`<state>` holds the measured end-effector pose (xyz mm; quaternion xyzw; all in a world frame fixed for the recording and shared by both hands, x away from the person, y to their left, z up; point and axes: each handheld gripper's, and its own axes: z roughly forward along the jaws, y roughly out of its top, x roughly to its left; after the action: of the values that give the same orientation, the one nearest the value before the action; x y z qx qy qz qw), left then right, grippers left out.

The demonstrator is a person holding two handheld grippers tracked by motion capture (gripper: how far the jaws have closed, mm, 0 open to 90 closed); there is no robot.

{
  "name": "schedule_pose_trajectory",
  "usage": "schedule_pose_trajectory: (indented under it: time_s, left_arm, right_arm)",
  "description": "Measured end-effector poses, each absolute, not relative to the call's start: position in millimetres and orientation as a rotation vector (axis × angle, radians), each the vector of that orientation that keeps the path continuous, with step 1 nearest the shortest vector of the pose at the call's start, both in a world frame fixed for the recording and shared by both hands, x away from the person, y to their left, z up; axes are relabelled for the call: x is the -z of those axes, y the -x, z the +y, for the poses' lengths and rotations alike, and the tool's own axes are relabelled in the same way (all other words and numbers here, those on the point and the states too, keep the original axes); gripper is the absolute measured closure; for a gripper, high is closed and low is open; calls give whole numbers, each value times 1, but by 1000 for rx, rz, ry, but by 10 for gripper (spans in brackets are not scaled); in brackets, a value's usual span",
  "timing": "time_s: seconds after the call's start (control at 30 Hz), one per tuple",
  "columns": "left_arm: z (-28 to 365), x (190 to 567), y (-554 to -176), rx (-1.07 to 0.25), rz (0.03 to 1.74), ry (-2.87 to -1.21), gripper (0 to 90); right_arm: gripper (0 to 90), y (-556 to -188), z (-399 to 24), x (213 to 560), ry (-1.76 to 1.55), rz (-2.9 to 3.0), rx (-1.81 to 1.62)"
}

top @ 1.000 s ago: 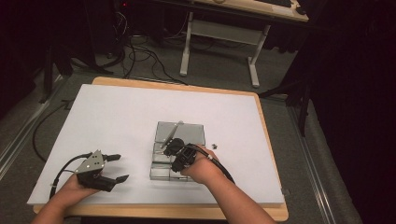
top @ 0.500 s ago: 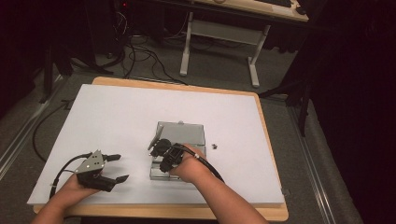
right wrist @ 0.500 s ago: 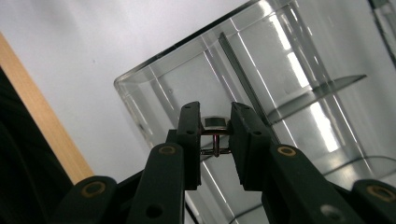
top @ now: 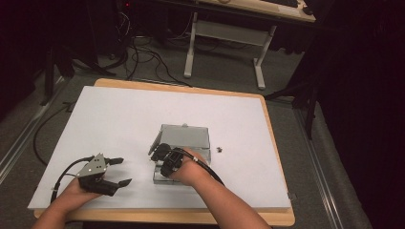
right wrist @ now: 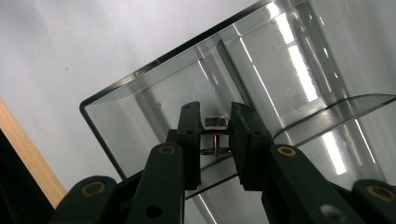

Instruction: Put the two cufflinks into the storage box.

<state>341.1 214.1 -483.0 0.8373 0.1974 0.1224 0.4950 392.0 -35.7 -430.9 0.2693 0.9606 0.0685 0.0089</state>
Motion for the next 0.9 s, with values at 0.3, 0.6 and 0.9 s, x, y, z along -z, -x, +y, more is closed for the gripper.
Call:
schedule_pose_trajectory:
  time_s: [0.3, 0.6, 0.9]
  left_arm:
    - [214, 483, -341, -295, 477, -2029, 196]
    - [214, 483, -341, -295, 476, -2030, 197]
    - [214, 483, -341, -295, 475, -2030, 198]
  right_arm:
    - [753, -392, -32, 437, -829, 3010, -187]
    - [752, -391, -36, 438, -821, 3015, -170]
    - [717, -390, -35, 437, -819, 3003, -182]
